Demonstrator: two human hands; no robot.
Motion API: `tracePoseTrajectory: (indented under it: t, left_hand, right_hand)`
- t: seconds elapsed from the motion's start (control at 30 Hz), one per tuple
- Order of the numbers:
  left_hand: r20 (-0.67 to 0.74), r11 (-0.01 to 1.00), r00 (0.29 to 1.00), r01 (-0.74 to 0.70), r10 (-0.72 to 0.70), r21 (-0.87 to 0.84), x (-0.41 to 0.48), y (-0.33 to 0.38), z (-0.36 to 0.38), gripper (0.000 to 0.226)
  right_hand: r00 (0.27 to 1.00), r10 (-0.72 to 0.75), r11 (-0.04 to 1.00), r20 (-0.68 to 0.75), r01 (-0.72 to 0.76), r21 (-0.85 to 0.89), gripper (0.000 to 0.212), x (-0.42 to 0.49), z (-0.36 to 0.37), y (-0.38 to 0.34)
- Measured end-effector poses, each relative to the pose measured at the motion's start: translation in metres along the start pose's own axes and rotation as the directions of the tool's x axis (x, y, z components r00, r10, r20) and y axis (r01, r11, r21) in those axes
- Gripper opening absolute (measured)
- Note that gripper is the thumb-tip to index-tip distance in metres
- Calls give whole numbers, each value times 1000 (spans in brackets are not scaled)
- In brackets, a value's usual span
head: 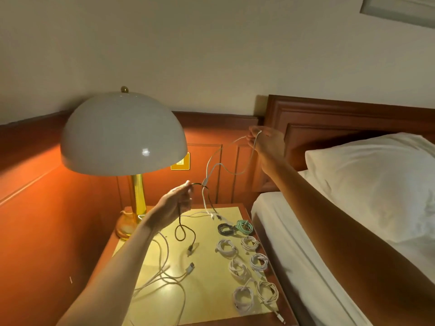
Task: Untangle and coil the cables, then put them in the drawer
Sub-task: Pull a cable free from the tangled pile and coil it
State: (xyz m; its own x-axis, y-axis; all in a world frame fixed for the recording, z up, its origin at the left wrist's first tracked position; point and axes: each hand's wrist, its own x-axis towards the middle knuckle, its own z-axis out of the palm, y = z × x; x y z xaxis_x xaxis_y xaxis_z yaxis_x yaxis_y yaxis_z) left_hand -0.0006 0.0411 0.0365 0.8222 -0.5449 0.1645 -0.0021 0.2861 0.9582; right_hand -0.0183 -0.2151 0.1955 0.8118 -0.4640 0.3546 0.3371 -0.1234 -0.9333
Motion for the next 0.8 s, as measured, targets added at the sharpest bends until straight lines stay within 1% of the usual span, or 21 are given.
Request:
tracePoseTrajectory:
  t: [0.07, 0.1, 0.13, 0.17, 0.2, 0.23, 0.27, 0.3, 0.37, 0.4, 0.47, 0.5, 0.53, 0.57, 0.6, 0.63, 0.67, 0.7, 0.73, 0.77, 0.8]
  left_hand:
    - [-10, 958, 998, -57, 56, -280, -9, 6, -4, 34]
    - [-33, 926, 996, -93, 87, -365, -12, 8, -6, 36]
    - [-69, 907, 992, -122, 102, -404, -15, 8, -8, 36]
    - [-123, 915, 988, -134, 93, -380, -14, 7, -11, 35]
    - [-189, 947, 980, -112, 56, -302, -14, 5, -13, 34]
    - [-269, 982, 963, -52, 2, -180, -14, 3, -15, 33]
    - [-367, 998, 929, 39, -51, -39, -13, -1, -17, 33]
    - [-468, 987, 879, 140, -87, 81, -12, -6, -18, 34]
    - [-629, 918, 771, 317, -101, 241, -9, -14, -18, 35]
    - [-671, 862, 736, 393, -85, 321, -7, -20, -21, 37]
    - [-692, 703, 719, 528, -72, 476, -6, -26, -22, 44]
    - [-690, 593, 719, 592, -83, 546, -6, -28, -22, 48]
    - [-692, 453, 716, 649, -90, 612, -6, -27, -21, 49]
    - [-689, 300, 719, 680, -92, 669, -8, -23, -16, 48]
    - [-675, 178, 733, 678, -87, 713, -9, -15, -8, 43]
    - [-655, 117, 752, 659, -71, 743, -10, -6, 0, 38]
    - [-633, 108, 772, 636, -62, 764, -10, 4, 6, 33]
    - [-601, 180, 797, 600, -54, 779, -10, 17, 12, 31]
    - [-568, 347, 821, 549, -54, 761, -10, 30, 15, 31]
    - [-526, 565, 848, 466, -65, 681, -12, 47, 22, 30]
    - [-475, 764, 876, 364, -86, 532, -16, 66, 32, 28]
  right_hand:
    - [1000, 2, 1000, -24, -3, -30, 14, -1, -2, 2]
    - [1000, -1, 999, -31, 0, -46, 12, 0, -2, 5]
    - [999, -5, 998, -32, 3, -57, 10, -1, -3, 6]
    - [999, -1, 999, -34, -1, -54, 7, -1, -3, 8]
    - [999, 11, 999, -42, -13, -32, 6, -2, -3, 9]
    - [998, 31, 1000, -54, -31, 5, 6, -3, -3, 8]
    - [997, 48, 998, -65, -46, 42, 6, -5, -3, 6]
    - [996, 57, 996, -71, -52, 70, 5, -6, -3, 2]
    - [997, 60, 992, -54, -53, 112, 7, -10, -1, -6]
    - [998, 59, 990, -35, -54, 130, 7, -11, 0, -9]
    - [999, 50, 988, 5, -50, 143, 7, -14, 2, -16]
    - [999, 46, 988, 11, -47, 144, 7, -15, 3, -20]
    - [999, 41, 988, 12, -42, 147, 8, -18, 4, -25]
    - [999, 31, 988, 14, -33, 148, 9, -20, 5, -31]
    - [1000, 13, 990, 15, -14, 142, 11, -21, 7, -37]
    - [1000, -17, 993, 17, 15, 120, 13, -23, 8, -44]
    - [998, -61, 995, 14, 60, 82, 15, -24, 10, -52]
    - [994, -113, 993, 1, 112, 34, 18, -25, 12, -62]
    - [984, -175, 985, -25, 174, -16, 21, -26, 14, -71]
    - [969, -242, 969, -60, 238, -68, 23, -29, 16, -82]
    - [945, -315, 946, -89, 305, -112, 24, -32, 18, -93]
